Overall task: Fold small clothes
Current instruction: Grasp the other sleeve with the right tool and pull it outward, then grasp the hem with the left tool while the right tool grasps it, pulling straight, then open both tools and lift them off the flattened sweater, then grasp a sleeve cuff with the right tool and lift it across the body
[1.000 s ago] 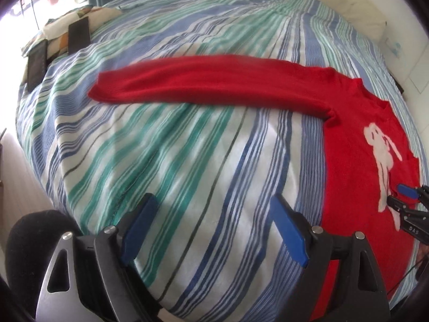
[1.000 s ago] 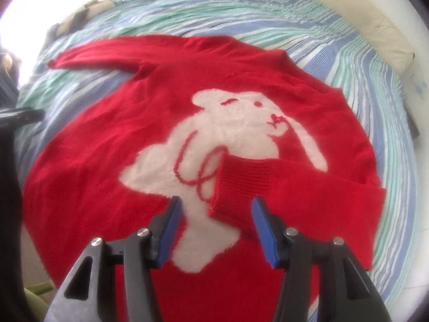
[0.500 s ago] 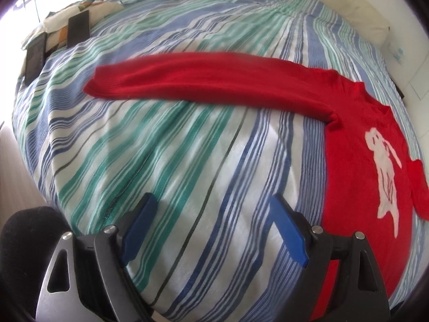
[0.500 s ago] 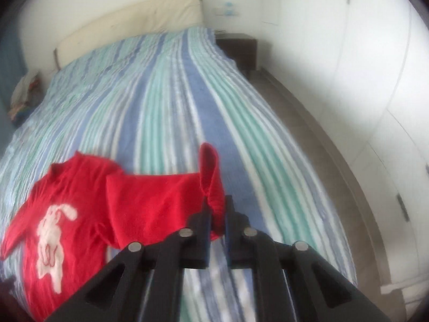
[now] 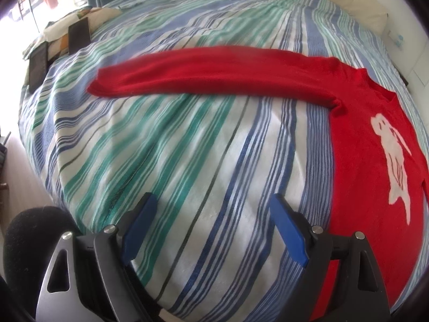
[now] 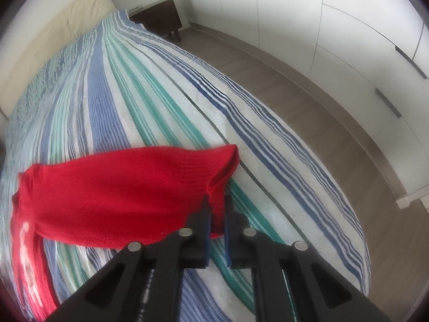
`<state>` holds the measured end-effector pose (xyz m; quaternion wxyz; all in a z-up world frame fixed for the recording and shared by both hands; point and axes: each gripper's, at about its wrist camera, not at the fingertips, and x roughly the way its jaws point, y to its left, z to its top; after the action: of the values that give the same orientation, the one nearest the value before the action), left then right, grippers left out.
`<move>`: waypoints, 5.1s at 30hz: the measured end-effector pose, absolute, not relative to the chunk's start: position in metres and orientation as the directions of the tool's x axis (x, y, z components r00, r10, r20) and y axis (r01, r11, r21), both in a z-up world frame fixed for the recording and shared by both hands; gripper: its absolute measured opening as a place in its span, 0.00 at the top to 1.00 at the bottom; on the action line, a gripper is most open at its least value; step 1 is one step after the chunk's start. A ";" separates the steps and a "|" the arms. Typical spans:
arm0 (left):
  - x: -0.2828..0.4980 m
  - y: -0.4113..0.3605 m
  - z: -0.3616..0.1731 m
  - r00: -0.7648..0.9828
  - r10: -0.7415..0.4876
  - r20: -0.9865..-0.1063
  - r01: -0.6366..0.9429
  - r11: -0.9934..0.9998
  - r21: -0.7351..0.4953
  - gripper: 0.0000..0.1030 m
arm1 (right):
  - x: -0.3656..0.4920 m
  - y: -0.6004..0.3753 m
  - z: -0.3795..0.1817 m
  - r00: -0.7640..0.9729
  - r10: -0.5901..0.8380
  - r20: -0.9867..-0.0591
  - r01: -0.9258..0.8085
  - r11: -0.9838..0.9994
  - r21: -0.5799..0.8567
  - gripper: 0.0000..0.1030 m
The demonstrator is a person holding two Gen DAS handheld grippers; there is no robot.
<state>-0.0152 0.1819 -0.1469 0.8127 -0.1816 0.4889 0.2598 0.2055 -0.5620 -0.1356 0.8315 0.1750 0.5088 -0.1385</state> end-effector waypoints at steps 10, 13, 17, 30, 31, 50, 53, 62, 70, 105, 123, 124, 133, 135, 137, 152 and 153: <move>-0.016 0.183 -0.149 0.386 0.232 -0.893 -0.596 0.801 -0.049 0.15 | 0.207 -0.563 -0.148 0.430 -0.106 -0.897 0.396 0.914 0.082 0.95; -0.014 0.183 -0.150 0.380 0.234 -0.895 -0.594 0.803 -0.042 0.15 | 0.208 -0.560 -0.148 0.424 -0.122 -0.897 0.384 0.922 0.056 0.95; -0.013 0.181 -0.149 0.381 0.237 -0.894 -0.591 0.806 -0.039 0.15 | 0.206 -0.560 -0.144 0.434 -0.123 -0.892 0.398 0.915 0.068 0.87; -0.056 0.105 -0.137 0.346 -0.202 -0.916 -0.291 0.905 -0.310 0.18 | 0.101 -0.442 -0.062 0.457 0.139 -0.878 0.028 0.985 0.170 0.46; -0.056 0.100 -0.142 0.341 -0.227 -0.912 -0.293 0.896 -0.333 0.20 | 0.089 -0.418 -0.066 0.409 0.244 -0.879 -0.041 0.967 0.249 0.46; -0.053 0.070 -0.152 0.226 -0.196 -0.954 -0.232 0.941 -0.248 0.98 | 0.029 -0.299 -0.156 0.031 0.453 -0.891 -0.189 0.878 0.440 0.96; -0.049 0.070 -0.167 0.160 -0.144 -0.977 -0.245 0.953 -0.180 0.98 | 0.025 -0.309 -0.155 0.020 0.411 -0.911 -0.162 0.901 0.403 0.97; -0.018 0.060 -0.201 0.114 -0.111 -0.987 -0.323 0.936 -0.143 0.97 | 0.040 -0.301 -0.191 -0.001 0.356 -0.935 -0.125 0.927 0.353 0.97; -0.046 0.073 -0.174 0.145 -0.099 -0.985 -0.342 0.929 -0.143 0.36 | 0.031 -0.311 -0.174 0.025 0.352 -0.936 -0.105 0.932 0.348 0.61; -0.039 0.097 -0.080 0.719 0.332 -0.610 -0.387 0.921 0.044 0.07 | 0.013 -0.334 -0.040 0.833 0.027 -0.552 -0.134 0.979 -0.154 0.27; -0.042 0.123 -0.090 0.672 0.199 -0.713 -0.391 0.913 -0.113 0.03 | 0.005 -0.345 -0.036 0.848 -0.008 -0.530 -0.081 0.986 -0.145 0.17; -0.041 0.122 -0.089 0.676 0.216 -0.704 -0.395 0.913 -0.099 0.03 | 0.006 -0.345 -0.037 0.847 -0.009 -0.531 -0.080 0.986 -0.144 0.17; -0.030 0.107 -0.094 0.671 0.254 -0.696 -0.403 0.914 -0.056 0.03 | 0.020 -0.335 -0.054 0.792 0.037 -0.610 -0.147 0.980 -0.131 0.17; -0.030 0.103 -0.094 0.673 0.268 -0.689 -0.394 0.919 -0.026 0.03 | 0.023 -0.340 -0.054 0.774 0.089 -0.627 -0.168 0.983 -0.068 0.17; -0.031 0.102 -0.095 0.671 0.278 -0.687 -0.390 0.921 -0.009 0.03 | 0.032 -0.356 -0.053 0.752 0.165 -0.638 -0.168 0.984 0.056 0.17; -0.026 0.106 -0.104 0.639 0.291 -0.712 -0.414 0.910 0.001 0.03 | 0.140 -0.599 -0.159 0.747 0.337 -0.574 0.417 0.435 0.798 0.37; -0.025 0.106 -0.105 0.636 0.294 -0.713 -0.414 0.910 0.006 0.03 | 0.143 -0.603 -0.162 0.754 0.335 -0.565 0.421 0.414 0.807 0.37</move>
<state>-0.0248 0.1060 -0.1046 0.9011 -0.0793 0.3785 0.1964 0.1434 -0.6034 -0.1616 0.7647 0.5405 0.3496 -0.0283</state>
